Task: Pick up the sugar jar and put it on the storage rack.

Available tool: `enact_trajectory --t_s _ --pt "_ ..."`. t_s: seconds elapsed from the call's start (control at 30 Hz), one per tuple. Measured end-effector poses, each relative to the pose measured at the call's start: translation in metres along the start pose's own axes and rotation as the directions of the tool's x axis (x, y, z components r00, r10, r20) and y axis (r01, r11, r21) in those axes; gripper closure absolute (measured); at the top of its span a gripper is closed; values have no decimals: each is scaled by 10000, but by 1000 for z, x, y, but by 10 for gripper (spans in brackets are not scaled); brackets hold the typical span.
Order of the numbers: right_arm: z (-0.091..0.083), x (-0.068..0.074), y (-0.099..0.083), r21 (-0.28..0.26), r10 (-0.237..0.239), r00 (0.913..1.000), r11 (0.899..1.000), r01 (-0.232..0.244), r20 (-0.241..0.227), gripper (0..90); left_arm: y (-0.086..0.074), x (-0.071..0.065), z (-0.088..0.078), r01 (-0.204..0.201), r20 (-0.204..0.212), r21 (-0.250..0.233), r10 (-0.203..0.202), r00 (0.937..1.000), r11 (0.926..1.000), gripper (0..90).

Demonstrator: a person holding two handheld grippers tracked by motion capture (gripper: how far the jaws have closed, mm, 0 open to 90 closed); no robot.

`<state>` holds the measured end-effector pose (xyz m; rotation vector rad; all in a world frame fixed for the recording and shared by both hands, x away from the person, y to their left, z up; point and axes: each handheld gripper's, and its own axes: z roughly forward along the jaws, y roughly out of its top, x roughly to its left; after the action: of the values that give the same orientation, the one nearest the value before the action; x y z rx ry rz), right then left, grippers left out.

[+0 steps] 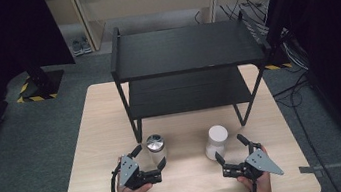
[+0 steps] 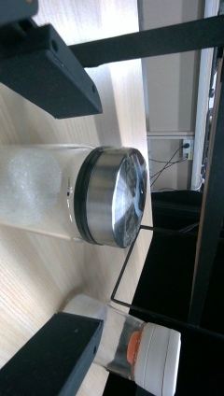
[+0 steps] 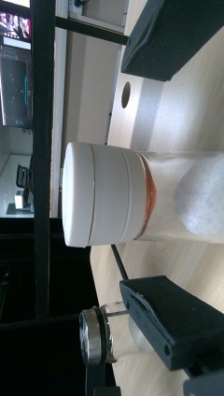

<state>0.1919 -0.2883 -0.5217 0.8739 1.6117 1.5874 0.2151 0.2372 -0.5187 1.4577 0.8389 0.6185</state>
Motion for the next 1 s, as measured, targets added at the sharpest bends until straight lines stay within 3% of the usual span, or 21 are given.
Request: enact_trajectory --t_s 1.0 --pt "1 2 -2 46 38 10000 10000 -38 31 3 0 0 5 -109 9 173 108 9999 9998 0"
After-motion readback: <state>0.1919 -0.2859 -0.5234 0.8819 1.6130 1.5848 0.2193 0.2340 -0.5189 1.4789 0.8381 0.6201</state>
